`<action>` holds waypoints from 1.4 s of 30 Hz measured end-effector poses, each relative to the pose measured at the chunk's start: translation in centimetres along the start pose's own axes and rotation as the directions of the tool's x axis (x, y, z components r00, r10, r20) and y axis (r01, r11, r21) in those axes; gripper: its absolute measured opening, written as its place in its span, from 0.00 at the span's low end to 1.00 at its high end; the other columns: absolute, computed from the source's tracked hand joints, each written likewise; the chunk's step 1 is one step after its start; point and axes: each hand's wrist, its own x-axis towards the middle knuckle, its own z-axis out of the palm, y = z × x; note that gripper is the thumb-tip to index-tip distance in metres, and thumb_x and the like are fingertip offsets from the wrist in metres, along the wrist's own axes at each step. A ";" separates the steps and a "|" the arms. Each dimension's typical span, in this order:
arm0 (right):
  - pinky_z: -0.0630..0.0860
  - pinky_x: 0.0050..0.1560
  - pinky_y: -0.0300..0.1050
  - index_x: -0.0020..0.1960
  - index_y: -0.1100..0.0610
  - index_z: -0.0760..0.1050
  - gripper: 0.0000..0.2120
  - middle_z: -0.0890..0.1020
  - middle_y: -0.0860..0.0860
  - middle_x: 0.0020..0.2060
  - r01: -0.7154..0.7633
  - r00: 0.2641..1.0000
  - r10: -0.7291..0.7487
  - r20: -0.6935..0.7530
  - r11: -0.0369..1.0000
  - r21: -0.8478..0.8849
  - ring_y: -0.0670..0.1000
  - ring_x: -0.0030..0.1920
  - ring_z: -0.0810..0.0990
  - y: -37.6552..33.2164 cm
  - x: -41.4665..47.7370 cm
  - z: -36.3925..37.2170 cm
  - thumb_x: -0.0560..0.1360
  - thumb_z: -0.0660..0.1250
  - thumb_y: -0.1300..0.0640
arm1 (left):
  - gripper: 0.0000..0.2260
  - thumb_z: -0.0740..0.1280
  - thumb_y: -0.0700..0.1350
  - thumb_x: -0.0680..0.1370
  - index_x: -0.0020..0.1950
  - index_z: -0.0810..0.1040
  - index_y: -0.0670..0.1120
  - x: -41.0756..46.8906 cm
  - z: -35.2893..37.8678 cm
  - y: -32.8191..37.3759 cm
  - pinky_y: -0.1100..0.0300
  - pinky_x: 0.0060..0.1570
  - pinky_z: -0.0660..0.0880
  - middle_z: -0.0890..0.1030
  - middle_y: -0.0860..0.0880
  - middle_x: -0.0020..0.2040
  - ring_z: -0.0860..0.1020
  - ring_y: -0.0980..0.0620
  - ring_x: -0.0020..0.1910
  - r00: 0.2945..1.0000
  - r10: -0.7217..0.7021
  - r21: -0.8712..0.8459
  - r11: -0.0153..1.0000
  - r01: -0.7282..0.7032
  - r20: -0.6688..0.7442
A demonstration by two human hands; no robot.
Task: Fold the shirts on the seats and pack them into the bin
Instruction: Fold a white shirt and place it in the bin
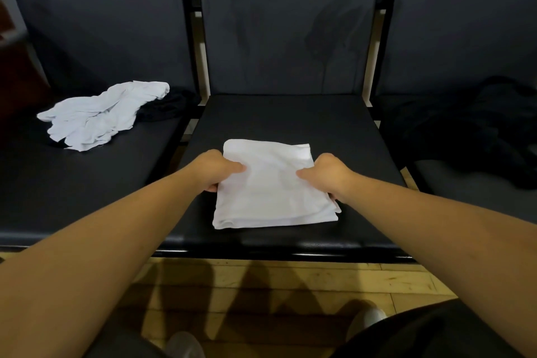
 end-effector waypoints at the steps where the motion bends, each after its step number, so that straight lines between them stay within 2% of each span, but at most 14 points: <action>1: 0.68 0.30 0.42 0.38 0.58 0.68 0.12 0.74 0.53 0.33 0.005 1.000 -0.005 0.004 1.000 -0.025 0.52 0.32 0.72 0.0 -0.1 0.1 0.78 0.68 0.58 | 0.24 0.74 0.52 0.76 0.66 0.74 0.40 0.1 0.0 -0.1 0.49 0.55 0.80 0.78 0.44 0.62 0.79 0.44 0.59 1.000 -0.012 -0.016 1.000 0.012 -0.004; 5: 0.70 0.28 0.42 0.40 0.59 0.69 0.10 0.75 0.54 0.35 -0.011 0.998 0.003 -0.060 0.991 -0.134 0.53 0.32 0.74 -0.2 0.3 -0.4 0.77 0.67 0.61 | 0.25 0.78 0.47 0.73 0.65 0.75 0.40 0.0 -0.1 -0.1 0.46 0.57 0.80 0.80 0.44 0.60 0.80 0.43 0.57 0.998 -0.049 -0.151 0.987 0.052 0.026; 10: 0.64 0.30 0.42 0.37 0.58 0.64 0.12 0.70 0.52 0.34 -0.065 0.995 0.046 -0.089 0.974 -0.216 0.49 0.31 0.67 -0.1 0.6 -1.0 0.77 0.63 0.62 | 0.25 0.75 0.41 0.70 0.67 0.78 0.43 -2.0 -0.7 1.3 0.41 0.61 0.77 0.85 0.42 0.57 0.83 0.40 0.57 0.952 0.050 -0.575 0.806 0.140 0.302; 12: 0.70 0.35 0.43 0.44 0.59 0.70 0.10 0.75 0.52 0.39 -0.055 0.994 0.049 -0.093 0.997 -0.062 0.50 0.35 0.72 -0.1 0.9 -0.8 0.80 0.62 0.55 | 0.28 0.74 0.42 0.68 0.68 0.77 0.44 -2.7 -1.0 2.0 0.40 0.61 0.77 0.84 0.41 0.59 0.83 0.38 0.58 0.936 0.139 -0.659 0.743 0.117 0.323; 14: 0.76 0.42 0.45 0.58 0.61 0.75 0.21 0.81 0.53 0.47 -0.068 0.996 0.079 -0.047 0.977 0.202 0.52 0.43 0.80 -0.5 0.9 -0.8 0.81 0.61 0.43 | 0.28 0.72 0.42 0.69 0.70 0.75 0.44 -3.4 -1.2 2.6 0.39 0.61 0.77 0.83 0.41 0.62 0.82 0.38 0.60 0.921 0.224 -0.719 0.690 0.081 0.319; 17: 0.79 0.47 0.51 0.63 0.59 0.75 0.29 0.83 0.54 0.53 -0.174 0.983 0.106 0.147 0.778 0.604 0.56 0.52 0.83 -1.5 0.4 -0.7 0.78 0.63 0.34 | 0.24 0.67 0.41 0.73 0.70 0.75 0.43 -4.4 -2.1 3.2 0.41 0.61 0.76 0.81 0.40 0.64 0.81 0.39 0.62 0.898 0.327 -0.783 0.622 0.032 0.296; 19: 0.80 0.57 0.58 0.66 0.56 0.76 0.33 0.84 0.54 0.57 -0.240 0.959 0.044 0.279 0.646 0.725 0.58 0.56 0.84 -2.0 0.3 -0.6 0.76 0.62 0.31 | 0.23 0.65 0.41 0.74 0.70 0.76 0.43 -5.1 -3.0 3.3 0.43 0.59 0.78 0.81 0.41 0.64 0.81 0.40 0.61 0.882 0.386 -0.829 0.559 0.010 0.271; 23: 0.71 0.70 0.62 0.66 0.48 0.80 0.35 0.83 0.56 0.62 -0.317 0.863 -0.171 0.476 0.551 0.772 0.61 0.62 0.82 -4.0 -0.5 0.1 0.75 0.54 0.25 | 0.25 0.63 0.42 0.74 0.72 0.74 0.43 -6.0 -5.2 2.2 0.44 0.59 0.78 0.79 0.40 0.66 0.79 0.39 0.61 0.869 0.446 -0.885 0.464 -0.019 0.216; 25: 0.72 0.69 0.61 0.64 0.48 0.81 0.31 0.83 0.55 0.61 -0.290 0.860 -0.193 0.472 0.575 0.765 0.60 0.62 0.82 -5.7 -1.1 0.5 0.74 0.62 0.28 | 0.24 0.62 0.42 0.74 0.72 0.75 0.42 -6.2 -6.6 1.1 0.43 0.61 0.77 0.80 0.40 0.65 0.79 0.39 0.61 0.886 0.417 -0.881 0.472 -0.019 0.204; 27: 0.75 0.67 0.59 0.62 0.51 0.83 0.23 0.85 0.55 0.58 -0.217 0.892 -0.181 0.414 0.632 0.744 0.58 0.59 0.84 -7.9 -1.7 1.2 0.73 0.73 0.38 | 0.23 0.62 0.41 0.74 0.69 0.76 0.41 -6.4 -8.0 -0.6 0.44 0.61 0.76 0.81 0.40 0.63 0.81 0.39 0.59 0.915 0.357 -0.884 0.467 0.000 0.188; 29: 0.78 0.61 0.57 0.58 0.55 0.83 0.18 0.86 0.55 0.54 -0.113 0.944 -0.140 0.299 0.714 0.691 0.57 0.54 0.85 -10.1 -2.2 2.2 0.72 0.77 0.48 | 0.21 0.63 0.42 0.75 0.68 0.77 0.41 -6.4 -9.0 -3.1 0.45 0.59 0.76 0.82 0.40 0.60 0.82 0.41 0.55 0.941 0.290 -0.896 0.443 0.027 0.172; 34: 0.79 0.60 0.56 0.55 0.55 0.75 0.14 0.83 0.54 0.54 0.113 0.945 -0.258 0.201 0.835 0.539 0.55 0.53 0.83 -16.7 -3.8 7.2 0.74 0.75 0.54 | 0.16 0.62 0.46 0.83 0.67 0.78 0.41 -6.4 -12.1 -9.5 0.49 0.57 0.77 0.83 0.41 0.61 0.84 0.44 0.55 0.979 0.169 -0.904 0.425 0.035 0.117; 36: 0.79 0.59 0.56 0.51 0.53 0.73 0.10 0.82 0.54 0.52 0.212 0.915 -0.345 0.210 0.852 0.478 0.55 0.52 0.82 -19.6 -4.5 9.9 0.77 0.73 0.53 | 0.15 0.62 0.44 0.83 0.68 0.76 0.41 -6.8 -14.4 -11.8 0.46 0.58 0.77 0.83 0.42 0.61 0.84 0.43 0.57 0.995 0.094 -0.924 0.381 -0.021 0.017; 42: 0.79 0.44 0.43 0.60 0.61 0.76 0.14 0.82 0.56 0.54 0.379 0.808 -0.498 0.315 0.848 0.371 0.51 0.46 0.82 -26.6 -7.4 21.4 0.79 0.70 0.54 | 0.15 0.63 0.53 0.83 0.69 0.74 0.55 -10.4 -20.7 -22.6 0.42 0.55 0.80 0.84 0.49 0.61 0.83 0.45 0.59 0.937 -0.101 -0.881 0.386 -0.273 -0.334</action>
